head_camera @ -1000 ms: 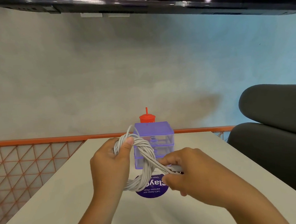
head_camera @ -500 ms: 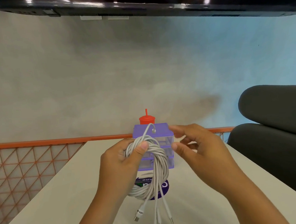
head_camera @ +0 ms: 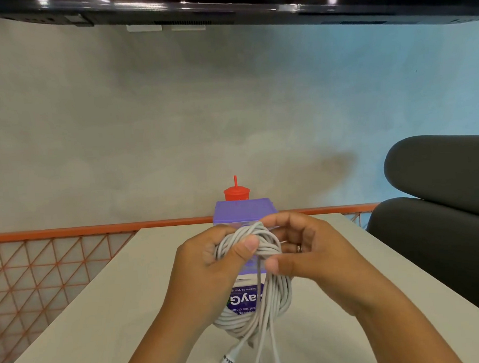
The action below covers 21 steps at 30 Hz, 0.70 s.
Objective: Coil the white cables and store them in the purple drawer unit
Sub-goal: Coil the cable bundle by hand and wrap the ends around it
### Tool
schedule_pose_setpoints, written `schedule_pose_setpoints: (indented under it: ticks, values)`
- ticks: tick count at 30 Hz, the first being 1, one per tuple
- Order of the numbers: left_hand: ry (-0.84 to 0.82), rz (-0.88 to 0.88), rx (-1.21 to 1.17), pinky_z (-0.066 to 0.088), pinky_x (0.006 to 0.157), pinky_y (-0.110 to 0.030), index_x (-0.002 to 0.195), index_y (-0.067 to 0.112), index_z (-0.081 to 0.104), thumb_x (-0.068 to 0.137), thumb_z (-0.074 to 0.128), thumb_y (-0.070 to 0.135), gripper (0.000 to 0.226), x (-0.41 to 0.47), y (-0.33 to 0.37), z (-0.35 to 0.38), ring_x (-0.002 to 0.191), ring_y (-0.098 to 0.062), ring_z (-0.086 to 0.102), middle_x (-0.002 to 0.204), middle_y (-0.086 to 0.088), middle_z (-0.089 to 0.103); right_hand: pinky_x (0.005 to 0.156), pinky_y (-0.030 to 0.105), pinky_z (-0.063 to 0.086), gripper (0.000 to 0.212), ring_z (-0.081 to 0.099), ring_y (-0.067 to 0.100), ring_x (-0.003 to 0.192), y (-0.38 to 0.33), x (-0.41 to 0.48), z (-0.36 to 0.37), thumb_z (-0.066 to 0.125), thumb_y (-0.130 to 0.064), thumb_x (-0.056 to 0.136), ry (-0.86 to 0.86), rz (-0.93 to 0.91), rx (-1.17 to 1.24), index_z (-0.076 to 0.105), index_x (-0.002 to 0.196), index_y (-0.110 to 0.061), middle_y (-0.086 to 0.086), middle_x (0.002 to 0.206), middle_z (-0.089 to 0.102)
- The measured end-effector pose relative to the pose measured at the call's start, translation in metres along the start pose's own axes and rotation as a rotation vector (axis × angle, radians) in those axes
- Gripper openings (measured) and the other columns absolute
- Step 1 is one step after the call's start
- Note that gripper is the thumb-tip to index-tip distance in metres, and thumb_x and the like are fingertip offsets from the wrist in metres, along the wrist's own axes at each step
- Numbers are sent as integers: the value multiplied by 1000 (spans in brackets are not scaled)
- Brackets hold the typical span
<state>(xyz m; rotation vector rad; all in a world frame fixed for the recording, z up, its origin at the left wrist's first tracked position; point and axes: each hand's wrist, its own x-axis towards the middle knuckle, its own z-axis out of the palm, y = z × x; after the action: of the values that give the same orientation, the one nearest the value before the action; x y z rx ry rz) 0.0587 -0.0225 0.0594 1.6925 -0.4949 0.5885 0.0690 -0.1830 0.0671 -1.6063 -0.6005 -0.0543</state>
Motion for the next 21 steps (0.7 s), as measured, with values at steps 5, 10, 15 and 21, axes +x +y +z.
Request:
schedule_pose_setpoints:
  ticks: [5, 10, 15, 21]
  values:
    - [-29, 16, -21, 34, 45, -3, 72, 27, 66, 70, 58, 35, 11, -1, 4, 0, 41, 5, 50, 47, 19, 57, 70, 28, 55, 59, 67, 22, 78, 4, 1, -7, 70, 2, 57, -60, 61, 173, 61, 110, -22, 8, 85, 71]
    - [6, 76, 88, 40, 54, -6, 72, 36, 69, 72, 64, 44, 10, -2, -12, 5, 58, 0, 58, 64, 17, 66, 80, 36, 55, 60, 68, 27, 84, 0, -1, -11, 70, 4, 62, -124, 97, 18, 59, 116, -21, 16, 93, 70]
    - [0, 95, 142, 44, 59, -5, 80, 42, 64, 71, 59, 55, 17, -7, -14, 16, 72, 1, 64, 76, 24, 67, 85, 54, 49, 54, 58, 41, 98, -3, -1, 0, 61, 15, 69, -180, 43, -229, 62, 110, -19, 24, 107, 60]
    - [-8, 171, 150, 47, 60, -8, 79, 47, 66, 70, 56, 56, 16, -7, -16, 18, 70, -2, 66, 74, 23, 69, 89, 47, 49, 48, 61, 33, 99, 0, -2, -10, 61, 8, 68, -324, 87, 59, 61, 115, -7, 29, 114, 58]
